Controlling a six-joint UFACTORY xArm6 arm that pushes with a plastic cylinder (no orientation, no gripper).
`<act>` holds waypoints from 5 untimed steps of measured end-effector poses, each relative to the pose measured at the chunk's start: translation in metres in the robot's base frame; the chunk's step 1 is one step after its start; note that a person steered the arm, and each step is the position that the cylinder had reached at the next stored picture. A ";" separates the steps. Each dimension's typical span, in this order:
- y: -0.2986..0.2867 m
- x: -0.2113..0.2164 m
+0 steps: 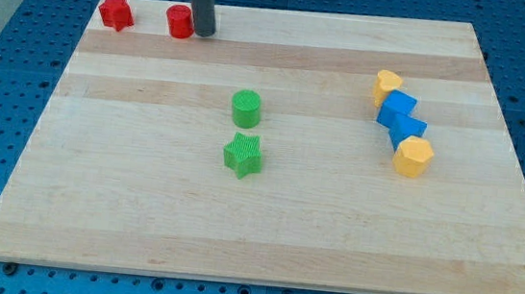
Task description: Move the red circle near to the red star
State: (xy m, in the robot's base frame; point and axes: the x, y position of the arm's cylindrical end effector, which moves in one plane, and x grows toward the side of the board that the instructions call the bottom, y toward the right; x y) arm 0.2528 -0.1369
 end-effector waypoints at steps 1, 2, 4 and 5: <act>-0.027 0.000; -0.044 0.000; -0.017 -0.003; -0.012 -0.013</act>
State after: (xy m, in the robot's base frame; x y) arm 0.2398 -0.1488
